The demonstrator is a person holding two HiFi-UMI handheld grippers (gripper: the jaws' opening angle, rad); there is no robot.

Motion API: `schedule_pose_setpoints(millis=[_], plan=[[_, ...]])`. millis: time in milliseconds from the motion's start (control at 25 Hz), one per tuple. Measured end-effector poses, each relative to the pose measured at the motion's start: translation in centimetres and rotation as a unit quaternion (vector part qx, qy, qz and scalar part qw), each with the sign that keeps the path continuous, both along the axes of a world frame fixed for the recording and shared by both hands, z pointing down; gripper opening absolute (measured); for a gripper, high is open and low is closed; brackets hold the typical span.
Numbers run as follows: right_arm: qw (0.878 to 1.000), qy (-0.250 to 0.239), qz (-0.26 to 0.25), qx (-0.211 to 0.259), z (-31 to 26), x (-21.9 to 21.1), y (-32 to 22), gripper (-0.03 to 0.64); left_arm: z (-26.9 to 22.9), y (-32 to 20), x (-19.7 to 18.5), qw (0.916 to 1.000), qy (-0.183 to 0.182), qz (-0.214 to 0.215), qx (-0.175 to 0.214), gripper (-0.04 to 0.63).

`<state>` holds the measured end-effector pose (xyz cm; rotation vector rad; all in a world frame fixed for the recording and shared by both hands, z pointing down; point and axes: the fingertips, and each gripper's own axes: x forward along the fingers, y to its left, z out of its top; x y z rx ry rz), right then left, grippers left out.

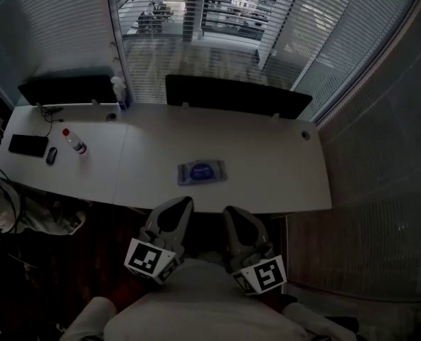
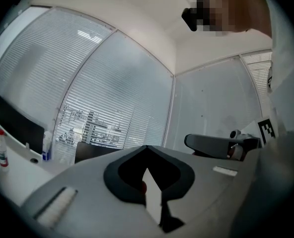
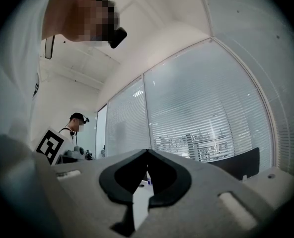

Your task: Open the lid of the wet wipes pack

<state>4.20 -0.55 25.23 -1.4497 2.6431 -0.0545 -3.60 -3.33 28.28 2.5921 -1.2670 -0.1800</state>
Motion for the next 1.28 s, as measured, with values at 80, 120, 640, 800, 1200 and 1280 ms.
schedule_pose_setpoints(millis=[80, 120, 640, 800, 1200, 1280], plan=[[1.0, 0.002, -0.003, 0.0, 0.0, 0.6, -0.6, 0.0, 0.2, -0.6, 0.5, 1.0, 0.005, -0.006, -0.003, 0.003], [1.0, 0.007, -0.004, -0.001, 0.2, 0.9, -1.0, 0.0, 0.4, -1.0, 0.7, 0.9999, 0.007, -0.01, -0.005, 0.003], [0.994, 0.091, -0.051, -0.012, 5.2, 0.8, -5.8, 0.002, 6.2, -6.2, 1.0, 0.9976, -0.026, -0.033, -0.054, 0.003], [0.989, 0.135, -0.066, -0.011, 8.9, 0.5, -7.7, 0.003, 9.7, -8.2, 0.9, 0.9948, -0.032, -0.048, -0.083, 0.003], [0.964, 0.24, -0.104, -0.048, 18.9, -0.2, -11.8, 0.032, 17.2, -12.1, 0.6, 0.9893, -0.068, -0.06, -0.115, 0.003], [0.961, 0.25, -0.107, -0.053, 20.5, -0.4, -12.6, 0.032, 18.8, -12.6, 0.7, 0.9874, -0.074, -0.056, -0.128, 0.002]])
